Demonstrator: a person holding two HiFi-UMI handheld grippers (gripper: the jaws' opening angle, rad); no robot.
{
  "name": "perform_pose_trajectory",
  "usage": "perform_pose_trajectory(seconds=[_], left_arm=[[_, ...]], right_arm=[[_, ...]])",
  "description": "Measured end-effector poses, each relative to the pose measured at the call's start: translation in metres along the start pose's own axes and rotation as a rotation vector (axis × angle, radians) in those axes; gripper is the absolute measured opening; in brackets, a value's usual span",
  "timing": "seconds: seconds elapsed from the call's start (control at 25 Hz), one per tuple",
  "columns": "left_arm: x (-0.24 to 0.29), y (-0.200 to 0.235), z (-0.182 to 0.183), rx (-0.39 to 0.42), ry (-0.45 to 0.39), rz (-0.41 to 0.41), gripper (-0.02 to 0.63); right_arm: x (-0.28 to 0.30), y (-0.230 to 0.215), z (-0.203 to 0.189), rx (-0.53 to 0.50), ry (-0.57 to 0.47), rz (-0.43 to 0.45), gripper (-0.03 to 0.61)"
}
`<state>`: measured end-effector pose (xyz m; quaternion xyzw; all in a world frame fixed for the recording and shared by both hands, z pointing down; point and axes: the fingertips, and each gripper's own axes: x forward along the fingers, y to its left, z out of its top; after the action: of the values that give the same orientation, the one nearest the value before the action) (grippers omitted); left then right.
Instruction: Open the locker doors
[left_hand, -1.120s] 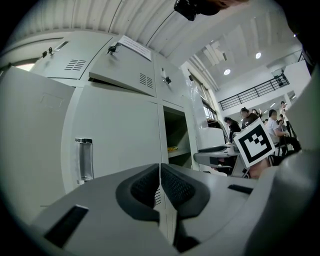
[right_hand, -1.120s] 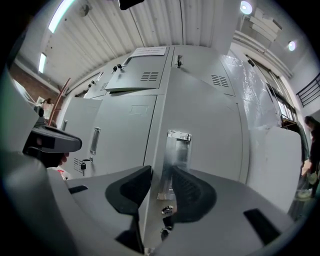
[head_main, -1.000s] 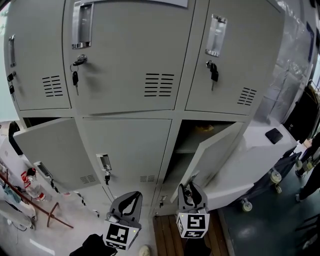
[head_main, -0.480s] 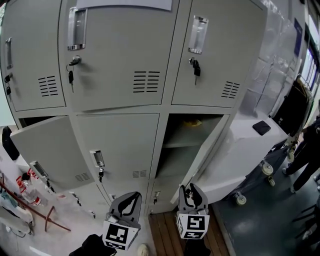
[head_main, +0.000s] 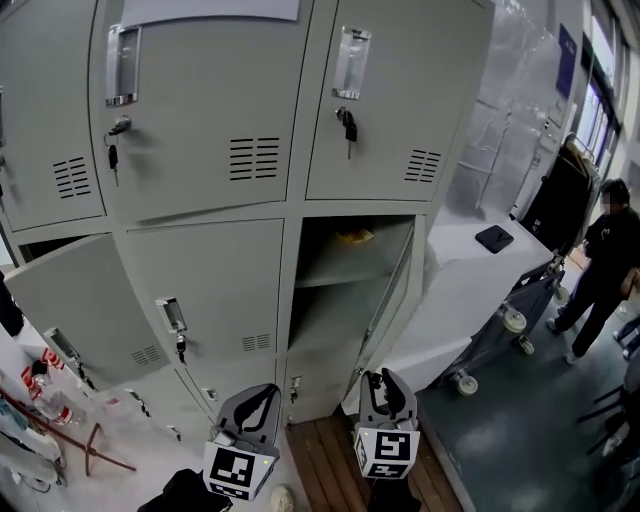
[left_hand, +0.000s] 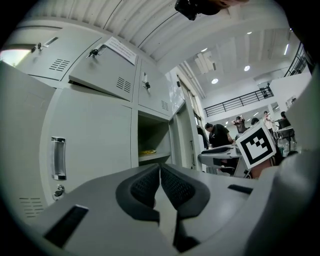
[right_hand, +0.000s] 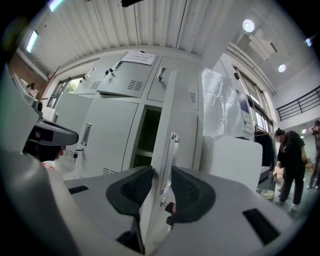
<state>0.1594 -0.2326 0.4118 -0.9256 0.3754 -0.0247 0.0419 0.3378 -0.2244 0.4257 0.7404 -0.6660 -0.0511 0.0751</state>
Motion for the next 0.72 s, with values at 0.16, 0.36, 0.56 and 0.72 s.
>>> perform_pose_trajectory(seconds=[0.16, 0.36, 0.56, 0.72], left_arm=[[0.005, -0.013, 0.001, -0.006, -0.022, -0.031, 0.026], [0.012, -0.025, -0.001, -0.013, -0.022, -0.06, 0.026], [0.019, -0.034, -0.003, -0.017, -0.028, -0.08, 0.026], [0.027, -0.042, -0.002, -0.028, -0.071, -0.098, 0.026]], right_arm=[[-0.01, -0.015, -0.004, -0.001, 0.005, -0.036, 0.129], [-0.02, -0.031, -0.008, -0.001, 0.013, -0.083, 0.116], [-0.028, -0.049, -0.012, -0.012, 0.021, -0.131, 0.103], [-0.033, -0.066, -0.016, -0.027, 0.032, -0.182, 0.08]])
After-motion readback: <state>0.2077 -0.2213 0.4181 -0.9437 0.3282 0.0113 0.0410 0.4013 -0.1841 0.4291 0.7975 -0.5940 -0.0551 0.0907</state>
